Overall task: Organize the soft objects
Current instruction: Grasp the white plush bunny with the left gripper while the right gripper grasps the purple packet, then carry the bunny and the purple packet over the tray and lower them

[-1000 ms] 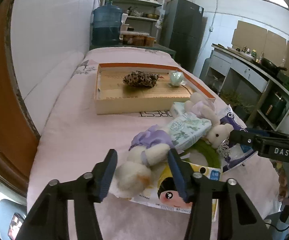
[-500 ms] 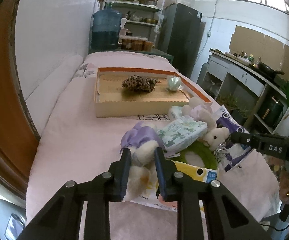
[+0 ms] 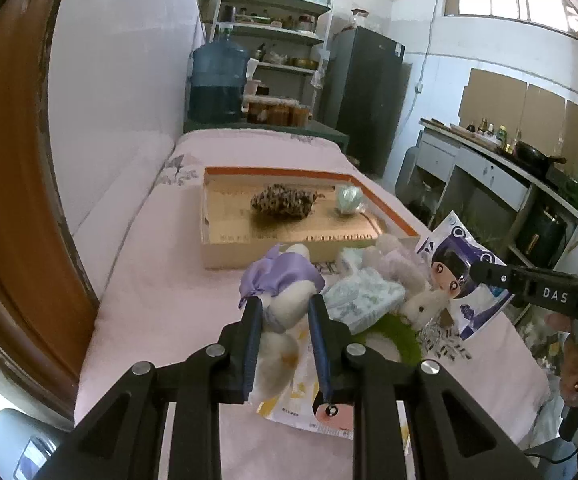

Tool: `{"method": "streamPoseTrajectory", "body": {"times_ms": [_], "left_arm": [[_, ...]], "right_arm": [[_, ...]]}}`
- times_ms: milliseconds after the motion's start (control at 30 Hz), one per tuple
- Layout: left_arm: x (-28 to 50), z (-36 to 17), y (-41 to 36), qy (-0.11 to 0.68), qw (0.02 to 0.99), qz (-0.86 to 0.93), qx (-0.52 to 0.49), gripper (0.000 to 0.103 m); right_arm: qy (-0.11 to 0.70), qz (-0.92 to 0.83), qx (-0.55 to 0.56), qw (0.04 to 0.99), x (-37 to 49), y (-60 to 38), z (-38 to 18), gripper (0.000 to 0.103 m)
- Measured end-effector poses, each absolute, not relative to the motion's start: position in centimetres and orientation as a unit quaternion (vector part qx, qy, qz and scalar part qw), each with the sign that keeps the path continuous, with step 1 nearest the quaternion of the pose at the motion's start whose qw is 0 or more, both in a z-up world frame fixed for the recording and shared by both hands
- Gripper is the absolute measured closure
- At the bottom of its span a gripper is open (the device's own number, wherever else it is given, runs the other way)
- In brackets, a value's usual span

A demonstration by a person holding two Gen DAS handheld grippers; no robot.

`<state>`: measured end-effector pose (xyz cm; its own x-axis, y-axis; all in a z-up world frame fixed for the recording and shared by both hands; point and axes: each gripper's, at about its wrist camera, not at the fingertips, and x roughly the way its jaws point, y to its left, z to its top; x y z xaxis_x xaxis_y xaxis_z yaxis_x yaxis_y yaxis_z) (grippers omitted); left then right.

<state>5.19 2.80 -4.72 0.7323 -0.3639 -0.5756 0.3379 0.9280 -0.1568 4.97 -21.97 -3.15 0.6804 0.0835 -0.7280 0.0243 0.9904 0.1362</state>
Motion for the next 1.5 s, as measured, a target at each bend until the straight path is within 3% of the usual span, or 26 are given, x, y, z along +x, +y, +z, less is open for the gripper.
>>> {"method": "streamPoseTrajectory", "body": {"times_ms": [800, 1500], "left_arm": [[10.8, 1.4, 0.7, 0.266, 0.948, -0.174, -0.022, 0.079], [20.3, 2.7, -0.4, 0.284, 0.945, -0.154, -0.038, 0.079]], "right_arm": [[0.330, 0.050, 0.042, 0.942, 10.3, -21.0, 2.2, 0.091], [0.340, 0.104, 0.072, 0.932, 20.6, -20.6, 2.8, 0.091]]}}
